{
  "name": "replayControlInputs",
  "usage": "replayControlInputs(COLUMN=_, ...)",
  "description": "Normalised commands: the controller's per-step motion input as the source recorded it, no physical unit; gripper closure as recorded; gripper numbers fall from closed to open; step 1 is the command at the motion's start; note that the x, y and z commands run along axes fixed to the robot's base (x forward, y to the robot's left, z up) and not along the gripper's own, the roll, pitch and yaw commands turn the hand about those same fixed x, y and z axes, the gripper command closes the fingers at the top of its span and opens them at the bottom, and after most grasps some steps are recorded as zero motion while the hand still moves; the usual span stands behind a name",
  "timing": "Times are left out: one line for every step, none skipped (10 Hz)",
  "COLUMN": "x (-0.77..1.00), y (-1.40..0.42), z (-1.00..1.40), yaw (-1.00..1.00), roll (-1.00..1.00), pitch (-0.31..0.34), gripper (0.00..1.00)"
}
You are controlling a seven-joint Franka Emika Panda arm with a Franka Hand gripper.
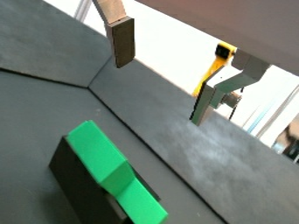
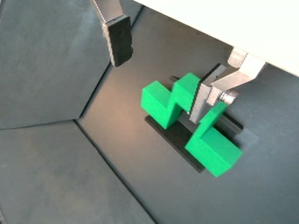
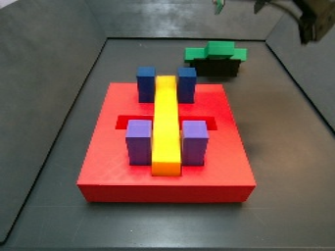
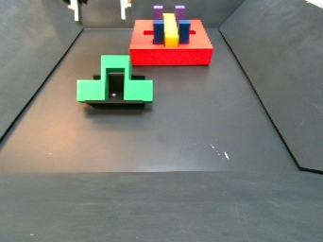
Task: Pick up the green object. Move up. Place the green object on the fixture. Regrasp the green object. Move to above the board. Insert the green object.
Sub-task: Regrasp the green object.
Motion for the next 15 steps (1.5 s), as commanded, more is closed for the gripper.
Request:
replayControlInputs(x=-0.06, y=-0.25, z=-0.42, yaw=0.00, roll=0.46, pitch=0.246, gripper=0.00)
replayControlInputs(x=0.00, y=-0.21, z=-0.28, yaw=-0.05, roll=0.22, pitch=0.180, gripper=0.00)
replayControlInputs(x=0.00, y=-0.11, z=-0.10, yaw=-0.16, roll=0.13, pitch=0.217, gripper=0.00)
replayControlInputs(x=0.09, y=0.00, z=-0.19, yaw=-0.19, roll=0.00, pitch=0.103, gripper=0.00)
replayControlInputs(x=0.12, y=0.00, z=-0.31, yaw=-0.21, roll=0.00, pitch=0.106, gripper=0.00)
replayControlInputs(x=0.18, y=0.02, z=-0.43, yaw=-0.19, roll=0.00, pitch=0.143, gripper=0.00)
replayControlInputs(x=0.25, y=0.08, z=-0.47, yaw=-0.11, roll=-0.03, pitch=0.023, gripper=0.00)
replayControlInputs(x=0.13, y=0.14, z=-0.40, yaw=-0.02, roll=-0.06, pitch=0.000, gripper=0.00)
replayControlInputs(x=0.00, y=0.19, z=-0.28, yaw=0.00, roll=-0.02, pitch=-0.049, gripper=0.00)
replayControlInputs(x=-0.11, y=0.23, z=-0.08, yaw=0.00, roll=-0.08, pitch=-0.094, gripper=0.00)
replayControlInputs(x=-0.13, y=0.19, z=-0.01, yaw=0.00, roll=-0.10, pitch=-0.103, gripper=0.00)
replayControlInputs(x=-0.09, y=0.09, z=-0.13, yaw=0.00, roll=-0.02, pitch=-0.074, gripper=0.00)
replayControlInputs(x=-0.10, y=0.03, z=-0.24, yaw=0.00, roll=0.00, pitch=-0.054, gripper=0.00)
replayControlInputs(x=-0.21, y=0.01, z=-0.20, yaw=0.00, roll=-0.01, pitch=-0.071, gripper=0.00)
replayControlInputs(x=-0.30, y=0.02, z=-0.11, yaw=0.00, roll=-0.05, pitch=-0.071, gripper=0.00)
